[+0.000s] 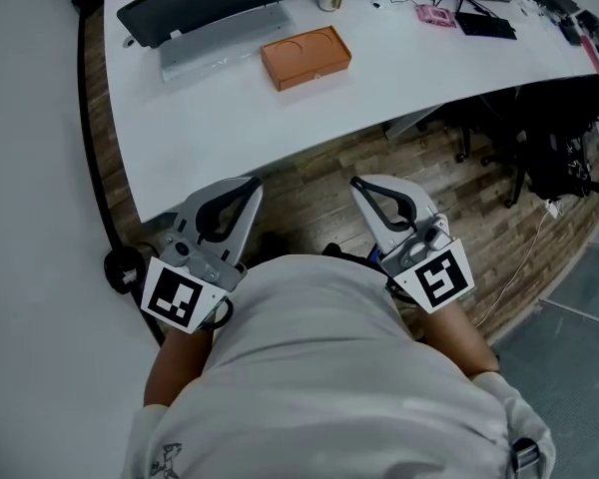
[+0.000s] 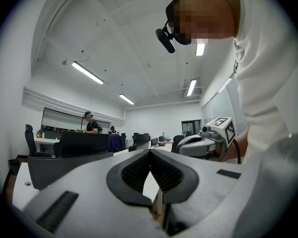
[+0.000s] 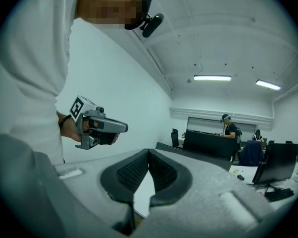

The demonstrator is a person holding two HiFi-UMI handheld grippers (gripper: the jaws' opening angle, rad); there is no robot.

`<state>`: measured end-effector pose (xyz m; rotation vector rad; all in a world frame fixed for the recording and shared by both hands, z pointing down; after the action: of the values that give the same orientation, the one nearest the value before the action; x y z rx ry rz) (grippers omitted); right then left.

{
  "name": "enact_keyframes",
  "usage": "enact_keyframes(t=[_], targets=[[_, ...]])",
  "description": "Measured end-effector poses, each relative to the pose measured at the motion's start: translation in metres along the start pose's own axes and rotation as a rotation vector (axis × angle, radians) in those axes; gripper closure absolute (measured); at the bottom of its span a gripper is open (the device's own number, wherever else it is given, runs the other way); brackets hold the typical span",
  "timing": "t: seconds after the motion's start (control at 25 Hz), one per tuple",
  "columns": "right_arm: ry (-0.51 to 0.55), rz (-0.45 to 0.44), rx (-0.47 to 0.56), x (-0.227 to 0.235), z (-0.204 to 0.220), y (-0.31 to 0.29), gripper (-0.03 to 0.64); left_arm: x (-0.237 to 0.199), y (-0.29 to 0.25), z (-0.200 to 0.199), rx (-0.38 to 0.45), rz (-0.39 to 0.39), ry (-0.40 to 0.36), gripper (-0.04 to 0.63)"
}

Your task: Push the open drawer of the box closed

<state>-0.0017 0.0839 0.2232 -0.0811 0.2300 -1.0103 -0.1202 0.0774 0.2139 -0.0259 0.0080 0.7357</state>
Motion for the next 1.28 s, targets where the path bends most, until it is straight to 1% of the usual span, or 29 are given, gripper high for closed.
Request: enact_keyframes(t=[0.12,0.28,0.44,0.64,0.96,1.28], targets=[[-0.022,-0.021,0.005,0.001,0.009,0.026,0.614,0.035,-0.013,0.004,-0.004,0.004,0.003,0.597],[-0.018,-0.045,0.0,0.004,0.025,0.069,0.614,0.082,-0.029,0.016,-0.024,0.004,0.026,0.597],[-0.038,-0.049,0.001,0.001,0.039,0.116,0.614,0.13,-0.036,0.022,-0.034,0.003,0.021,0.597],[-0.058,-0.052,0.001,-0.001,0.053,0.159,0.614,0.173,-0.043,0.027,-0.042,-0.008,0.037,0.597],[-0.064,-0.058,0.005,-0.005,0.059,0.2,0.614,0.214,-0.048,0.025,-0.038,-0.013,0.037,0.597],[-0.063,-0.06,0.007,-0.006,0.061,0.204,0.614,0.219,-0.047,0.027,-0.038,-0.013,0.034,0.597]])
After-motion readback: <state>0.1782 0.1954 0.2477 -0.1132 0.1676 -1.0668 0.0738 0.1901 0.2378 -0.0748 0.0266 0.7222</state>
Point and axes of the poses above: the fingertips, and each gripper's own axes: y backward along the fingers, x to its right, z out of its underside, the point moved 1 cm from there along y, backward along the fingers, and after that the axes turned 9 degrees about -z, right-handed, at the moved point
